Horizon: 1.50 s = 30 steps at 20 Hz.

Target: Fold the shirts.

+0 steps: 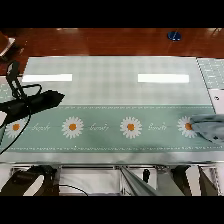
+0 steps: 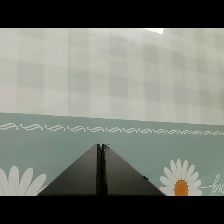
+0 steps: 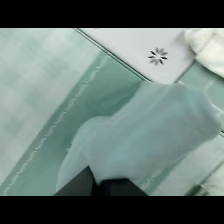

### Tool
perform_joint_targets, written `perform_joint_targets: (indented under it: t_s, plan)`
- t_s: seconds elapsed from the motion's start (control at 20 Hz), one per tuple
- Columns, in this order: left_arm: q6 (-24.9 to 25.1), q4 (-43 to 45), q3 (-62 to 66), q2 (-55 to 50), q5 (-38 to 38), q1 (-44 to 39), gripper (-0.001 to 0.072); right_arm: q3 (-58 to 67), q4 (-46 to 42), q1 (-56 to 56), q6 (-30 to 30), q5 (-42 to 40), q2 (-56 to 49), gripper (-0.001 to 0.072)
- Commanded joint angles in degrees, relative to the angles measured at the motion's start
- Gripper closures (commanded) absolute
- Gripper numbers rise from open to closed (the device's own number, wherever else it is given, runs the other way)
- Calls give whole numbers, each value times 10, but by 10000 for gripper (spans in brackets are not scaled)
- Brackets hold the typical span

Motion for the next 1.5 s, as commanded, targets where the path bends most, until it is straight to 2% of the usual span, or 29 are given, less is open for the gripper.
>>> perform_joint_targets:
  t_s: [0.0,0.1,0.2,0.35,0.4,0.45,0.5,0.55,0.65,0.75,0.8,0.9,1.05,1.1,1.15,1.2,1.3,1.35,1.45]
  plan:
    - [1,-1,0,-13,23,-2,688,-44,-160,-21,13,68,44,693]
    - [1,-1,0,-24,38,-2,689,-83,-212,-21,28,81,78,693]
    - [1,-1,0,-37,54,-2,689,-127,-212,-21,25,87,109,692]
    - [1,-1,0,-59,68,-2,689,-180,-257,-21,27,117,135,691]
    - [1,-1,0,-66,68,-2,689,-193,-266,-21,31,122,137,649]
    - [1,-1,0,-72,68,-2,689,-203,-272,-21,35,123,137,416]
    - [1,-1,0,-76,69,-2,689,-207,-271,-21,33,120,135,298]
    - [1,-1,0,-79,73,-2,689,-207,-271,-21,32,115,132,296]
    - [5,-1,5,-79,93,-1,688,-198,-269,-21,30,86,120,297]
    - [44,0,48,-80,80,21,689,-157,-229,-21,30,50,93,328]
    - [46,-1,82,-81,68,37,689,-121,-177,-21,19,27,72,446]
    - [46,-1,157,-82,63,61,689,-49,-18,-20,-6,-34,29,682]
    - [46,-3,257,-88,50,54,689,16,295,50,-46,-174,-38,692]
    - [46,-3,279,-93,36,43,689,26,342,104,-68,-216,-57,692]
    - [47,-3,292,-98,19,26,689,30,352,178,-96,-251,-75,692]
    - [52,-3,292,-102,1,6,689,29,322,258,-123,-255,-92,692]
    - [93,5,268,-117,-41,-40,689,13,172,452,-133,-230,-133,692]
    - [102,36,246,-129,-37,-65,690,-8,90,535,-123,-236,-152,692]
    - [72,153,208,-173,-27,-110,690,-52,-87,658,-26,-271,-195,692]
